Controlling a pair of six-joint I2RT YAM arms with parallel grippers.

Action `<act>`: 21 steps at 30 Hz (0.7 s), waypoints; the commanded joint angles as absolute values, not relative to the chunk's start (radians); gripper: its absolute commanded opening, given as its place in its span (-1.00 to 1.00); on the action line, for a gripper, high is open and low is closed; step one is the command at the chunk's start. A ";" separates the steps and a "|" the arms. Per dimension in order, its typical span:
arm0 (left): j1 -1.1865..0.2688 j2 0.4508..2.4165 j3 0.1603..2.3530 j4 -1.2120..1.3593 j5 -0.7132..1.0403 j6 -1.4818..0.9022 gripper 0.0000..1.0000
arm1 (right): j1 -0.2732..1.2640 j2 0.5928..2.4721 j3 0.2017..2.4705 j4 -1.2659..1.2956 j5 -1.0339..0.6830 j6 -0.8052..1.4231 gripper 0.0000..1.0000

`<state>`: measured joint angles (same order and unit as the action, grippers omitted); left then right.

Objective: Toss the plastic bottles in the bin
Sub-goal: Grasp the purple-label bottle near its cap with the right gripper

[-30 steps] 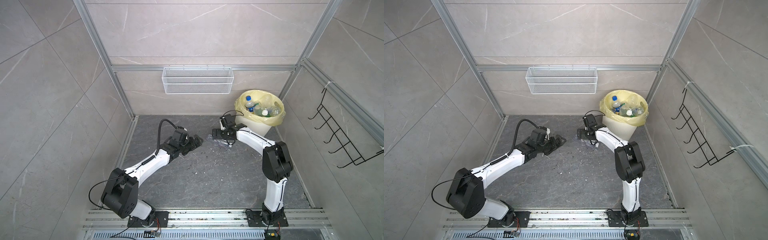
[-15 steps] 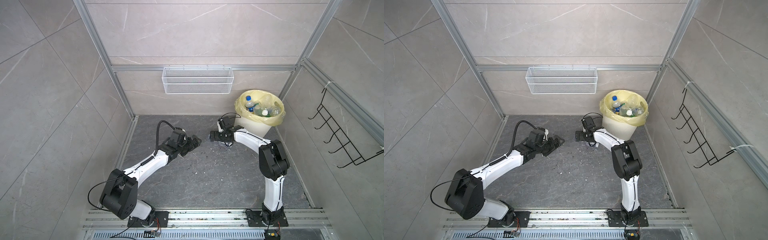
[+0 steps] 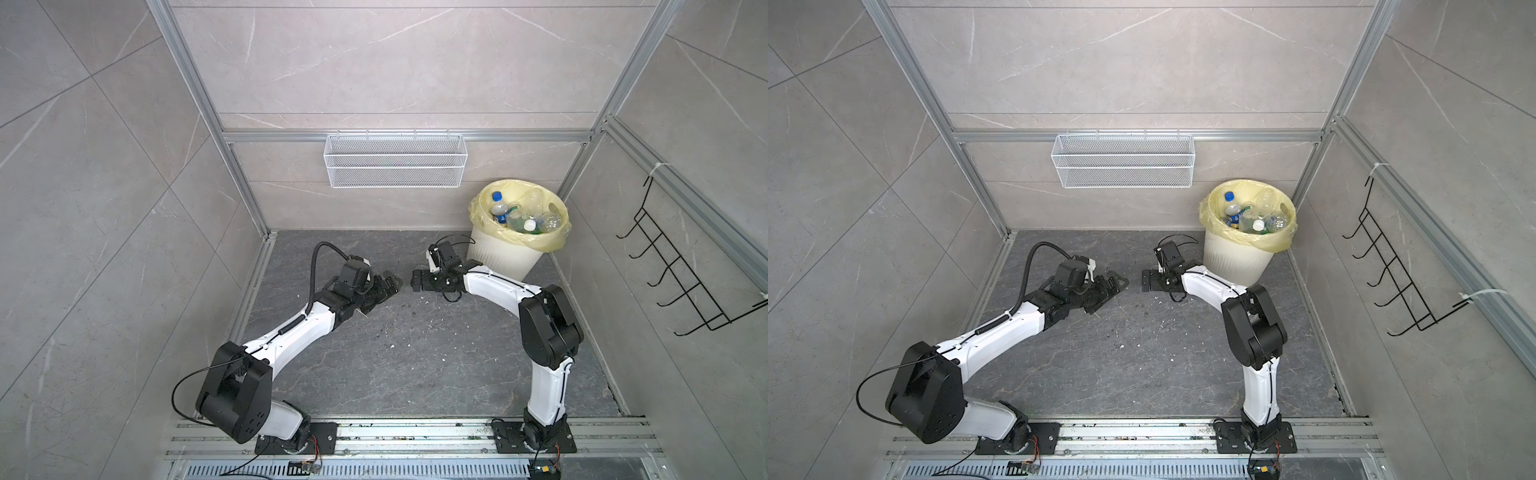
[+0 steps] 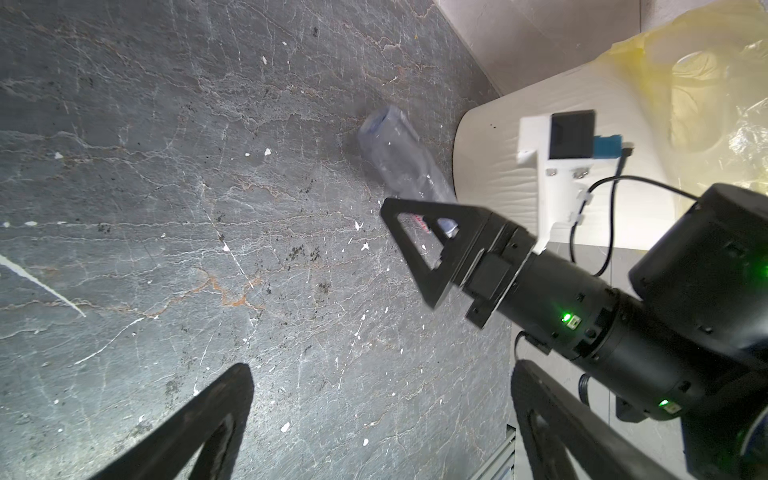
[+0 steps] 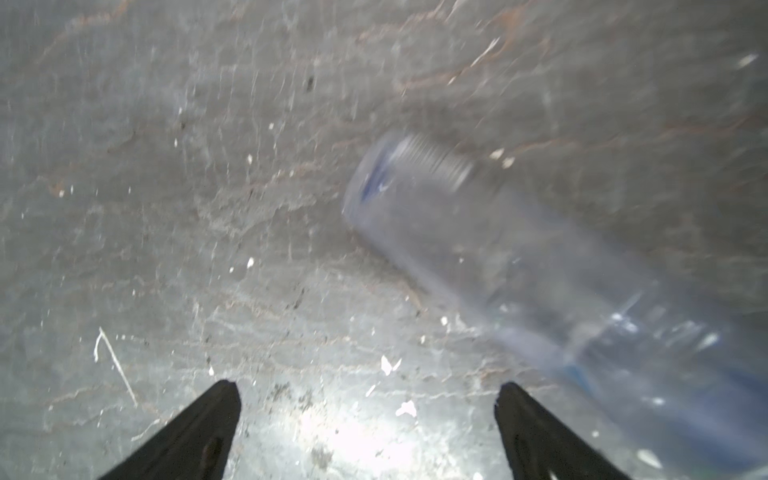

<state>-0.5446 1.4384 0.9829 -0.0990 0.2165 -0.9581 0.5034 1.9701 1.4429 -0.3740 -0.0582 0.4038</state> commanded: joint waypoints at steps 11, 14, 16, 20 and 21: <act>-0.541 1.400 0.974 -0.089 0.222 -0.962 1.00 | 0.385 1.949 1.564 -0.482 -0.034 0.337 0.99; -0.540 1.404 0.977 -0.093 0.223 -0.958 1.00 | 0.356 2.010 1.644 -0.510 -0.022 0.311 0.99; -0.540 1.407 0.980 -0.094 0.222 -0.955 1.00 | 0.343 2.049 1.695 -0.522 -0.012 0.296 1.00; -0.538 1.415 0.984 -0.095 0.221 -0.947 1.00 | 0.336 2.125 1.806 -0.552 0.024 0.275 1.00; -0.537 1.419 0.986 -0.095 0.222 -0.944 1.00 | 0.335 2.145 1.831 -0.562 0.037 0.273 1.00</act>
<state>-0.5442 1.4364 0.9737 -0.1036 0.2161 -0.9577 0.3309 2.0880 1.7699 -0.4988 -0.0044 0.3092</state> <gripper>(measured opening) 0.996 0.997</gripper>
